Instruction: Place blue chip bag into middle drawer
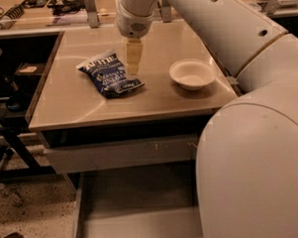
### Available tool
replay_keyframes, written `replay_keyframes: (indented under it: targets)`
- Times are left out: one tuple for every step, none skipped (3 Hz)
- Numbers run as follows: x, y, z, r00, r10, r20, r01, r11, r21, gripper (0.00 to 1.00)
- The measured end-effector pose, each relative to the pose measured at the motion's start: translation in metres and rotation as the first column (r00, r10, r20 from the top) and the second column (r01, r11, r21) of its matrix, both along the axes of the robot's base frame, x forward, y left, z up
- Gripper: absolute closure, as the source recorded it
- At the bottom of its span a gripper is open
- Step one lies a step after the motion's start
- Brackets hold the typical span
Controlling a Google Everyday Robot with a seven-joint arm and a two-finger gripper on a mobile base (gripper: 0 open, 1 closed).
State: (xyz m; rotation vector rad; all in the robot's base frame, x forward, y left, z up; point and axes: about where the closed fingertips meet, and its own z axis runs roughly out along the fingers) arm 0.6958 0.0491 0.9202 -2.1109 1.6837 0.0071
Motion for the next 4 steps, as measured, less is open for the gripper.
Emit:
replay_keyframes:
  targets:
    - [0.014, 0.005, -0.020, 0.9995, 0.015, -0.027, -0.015, 1.000, 0.001, 0.00]
    - [0.025, 0.012, -0.039, 0.9978, 0.034, -0.057, -0.034, 0.999, -0.004, 0.00]
    - [0.031, 0.020, -0.061, 0.9942, 0.036, -0.101, -0.034, 0.999, 0.016, 0.00]
    - [0.033, 0.029, -0.083, 0.9883, 0.041, -0.147, -0.038, 0.999, 0.026, 0.00]
